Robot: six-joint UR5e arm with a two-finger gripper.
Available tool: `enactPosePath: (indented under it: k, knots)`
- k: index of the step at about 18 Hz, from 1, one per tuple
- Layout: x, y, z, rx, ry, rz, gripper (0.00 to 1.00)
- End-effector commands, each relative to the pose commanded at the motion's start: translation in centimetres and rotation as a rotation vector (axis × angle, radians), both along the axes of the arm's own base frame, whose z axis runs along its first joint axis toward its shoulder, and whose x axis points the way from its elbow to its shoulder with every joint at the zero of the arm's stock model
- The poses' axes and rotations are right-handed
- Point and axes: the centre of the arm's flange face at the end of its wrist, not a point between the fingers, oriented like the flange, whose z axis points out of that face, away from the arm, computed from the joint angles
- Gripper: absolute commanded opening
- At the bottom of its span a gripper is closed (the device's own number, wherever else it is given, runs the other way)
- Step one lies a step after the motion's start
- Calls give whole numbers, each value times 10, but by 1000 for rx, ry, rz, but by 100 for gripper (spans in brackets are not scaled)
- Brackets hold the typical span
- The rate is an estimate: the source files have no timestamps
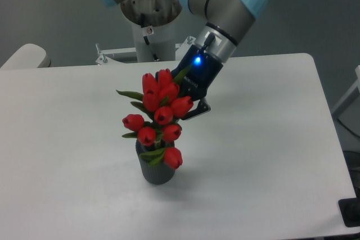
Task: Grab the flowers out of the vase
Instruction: 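Lift the gripped tulips straight up out of the grey vase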
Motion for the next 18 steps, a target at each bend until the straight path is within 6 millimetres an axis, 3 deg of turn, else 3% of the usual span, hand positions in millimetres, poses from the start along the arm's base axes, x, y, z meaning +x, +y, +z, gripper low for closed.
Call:
enactPosePath:
  k: [8, 14, 18]
  knots:
    - [-4, 0, 51, 37, -44, 57, 24]
    - [-4, 1, 77, 66, -58, 69, 24]
    - [-24, -14, 92, 79, -43, 115, 24]
